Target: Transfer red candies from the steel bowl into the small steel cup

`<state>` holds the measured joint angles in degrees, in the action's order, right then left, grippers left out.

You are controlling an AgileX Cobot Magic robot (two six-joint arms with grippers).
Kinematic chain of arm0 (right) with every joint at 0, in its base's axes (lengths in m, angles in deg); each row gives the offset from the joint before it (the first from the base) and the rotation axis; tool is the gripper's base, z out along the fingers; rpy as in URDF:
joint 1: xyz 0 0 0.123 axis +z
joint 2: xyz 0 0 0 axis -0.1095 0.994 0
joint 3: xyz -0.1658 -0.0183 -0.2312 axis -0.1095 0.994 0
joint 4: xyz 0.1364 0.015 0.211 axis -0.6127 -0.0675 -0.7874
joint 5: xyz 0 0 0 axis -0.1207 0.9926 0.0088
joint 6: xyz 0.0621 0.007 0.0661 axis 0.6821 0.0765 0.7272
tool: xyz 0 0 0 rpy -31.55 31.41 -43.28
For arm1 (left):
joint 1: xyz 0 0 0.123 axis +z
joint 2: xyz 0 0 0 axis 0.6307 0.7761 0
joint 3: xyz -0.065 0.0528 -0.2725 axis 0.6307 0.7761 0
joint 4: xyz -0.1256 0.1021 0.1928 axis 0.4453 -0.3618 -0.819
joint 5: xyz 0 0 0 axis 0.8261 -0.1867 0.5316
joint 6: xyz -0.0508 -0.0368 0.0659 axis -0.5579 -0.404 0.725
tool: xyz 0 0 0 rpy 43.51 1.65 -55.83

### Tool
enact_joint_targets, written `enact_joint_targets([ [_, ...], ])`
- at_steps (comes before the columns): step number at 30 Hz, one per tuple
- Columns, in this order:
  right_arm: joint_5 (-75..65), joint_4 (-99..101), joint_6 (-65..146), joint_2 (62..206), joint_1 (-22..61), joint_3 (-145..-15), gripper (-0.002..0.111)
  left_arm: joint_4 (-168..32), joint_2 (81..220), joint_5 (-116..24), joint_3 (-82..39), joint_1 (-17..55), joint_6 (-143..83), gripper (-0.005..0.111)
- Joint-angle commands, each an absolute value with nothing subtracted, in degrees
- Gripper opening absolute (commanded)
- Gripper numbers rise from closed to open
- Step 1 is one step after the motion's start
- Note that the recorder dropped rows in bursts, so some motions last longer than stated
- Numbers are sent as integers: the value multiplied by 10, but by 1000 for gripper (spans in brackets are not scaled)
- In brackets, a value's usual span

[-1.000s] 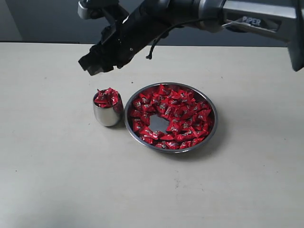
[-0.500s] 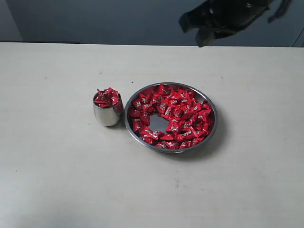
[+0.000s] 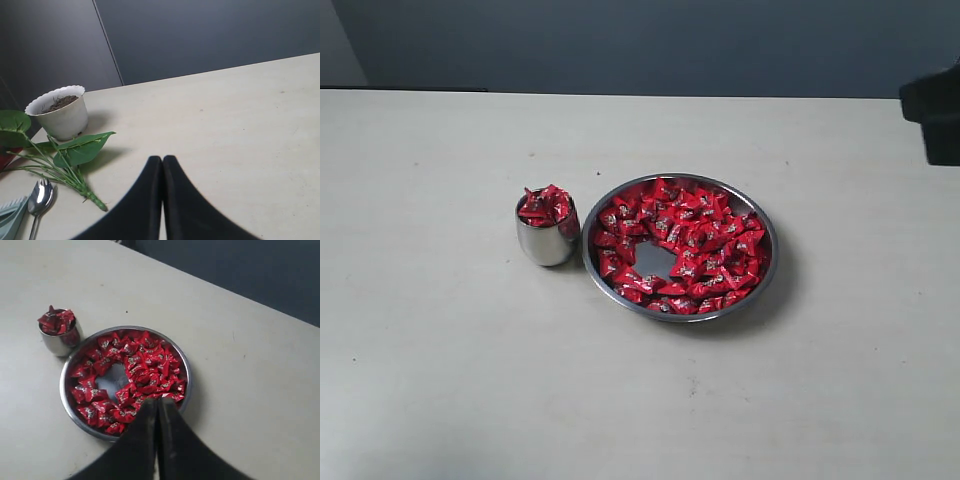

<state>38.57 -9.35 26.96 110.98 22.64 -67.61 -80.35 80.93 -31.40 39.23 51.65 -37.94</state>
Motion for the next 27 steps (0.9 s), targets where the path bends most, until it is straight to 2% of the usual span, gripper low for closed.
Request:
enact_joint_targets([
  [1, 419, -125, 280, 1054, 223, -673, 0, -806, 807, -322, 393, 515, -381, 0],
  [15, 427, -103, 279, 1002, 223, -669, 0, -806, 807, -322, 393, 515, -381, 0],
  [19, 373, -97, 280, 986, 219, -620, 0, -806, 807, -322, 393, 515, -381, 0],
  [22, 288, -110, 280, 956, 186, -545, 0, -806, 807, -322, 393, 515, -381, 0],
  [27, 157, -161, 280, 881, 78, -403, 0, -806, 807, -322, 393, 515, -381, 0],
])
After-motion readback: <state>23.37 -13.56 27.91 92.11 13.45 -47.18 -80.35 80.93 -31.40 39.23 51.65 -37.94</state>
